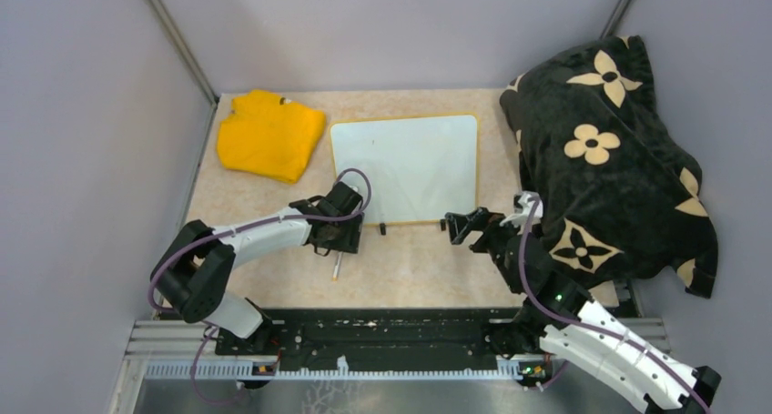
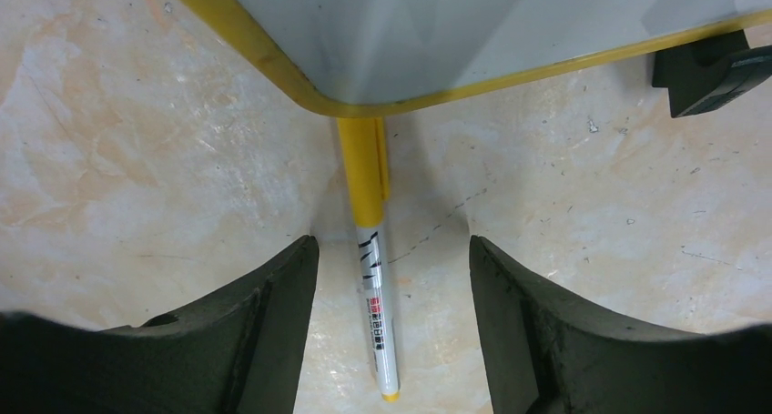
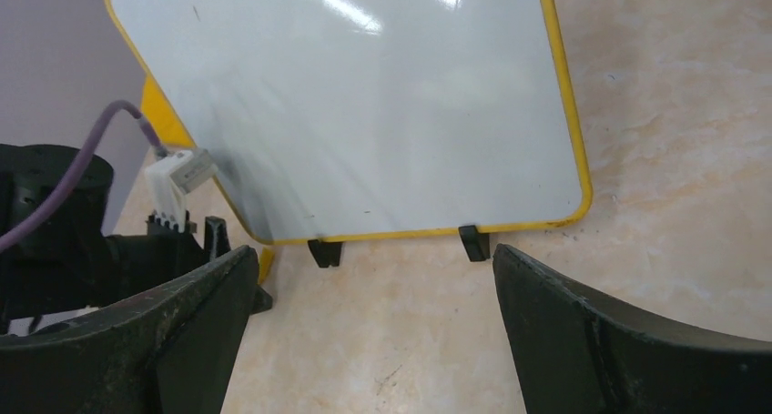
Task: Write a sentence on the whiteboard
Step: Open the whiteboard marker at the center of the board.
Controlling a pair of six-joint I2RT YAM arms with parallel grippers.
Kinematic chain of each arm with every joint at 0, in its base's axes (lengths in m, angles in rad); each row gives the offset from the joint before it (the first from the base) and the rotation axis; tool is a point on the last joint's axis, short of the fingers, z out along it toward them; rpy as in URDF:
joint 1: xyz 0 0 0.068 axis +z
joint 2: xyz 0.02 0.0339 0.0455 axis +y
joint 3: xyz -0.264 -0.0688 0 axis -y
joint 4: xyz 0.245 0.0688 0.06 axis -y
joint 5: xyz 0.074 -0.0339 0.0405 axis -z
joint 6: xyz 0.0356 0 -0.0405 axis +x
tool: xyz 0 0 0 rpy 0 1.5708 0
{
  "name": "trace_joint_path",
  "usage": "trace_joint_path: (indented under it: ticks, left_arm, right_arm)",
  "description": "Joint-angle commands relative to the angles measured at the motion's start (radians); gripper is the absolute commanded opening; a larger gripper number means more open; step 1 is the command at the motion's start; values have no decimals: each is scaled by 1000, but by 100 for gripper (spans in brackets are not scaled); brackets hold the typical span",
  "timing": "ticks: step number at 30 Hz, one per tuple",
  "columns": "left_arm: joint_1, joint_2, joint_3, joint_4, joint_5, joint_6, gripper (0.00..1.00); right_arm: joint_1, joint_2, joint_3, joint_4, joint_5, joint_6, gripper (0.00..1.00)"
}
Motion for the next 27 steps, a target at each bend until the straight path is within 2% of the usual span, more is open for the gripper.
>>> trace_joint_path:
  ticks: [1,6,11,15,18,24,27]
  left_arm:
    - [7,-13,-9,29,23,-7,68]
    - [13,-25,-21,35,31,-12,68]
    - [23,-24,-27,48,52,-19,68]
    - [33,-17,-36,61,71,-25,67]
    - [34,-15,-40,59,67,-26,64]
    - [35,-3,-39,35,40,-30,55]
    - [33,11,-31,25,30,-32,53]
  right_arm:
    - [10,87,59,53,-7,-43,99]
    - [11,138,93,50,92,-86,99]
    - [20,391,312,-255,229,-111,99]
    - [82,518,402,-367,363,-111,99]
    - [92,484,383,-323,366,-128,99]
    - [92,311,264,-151,278,-179,97]
    - [91,259,240,-128,269,-193,96]
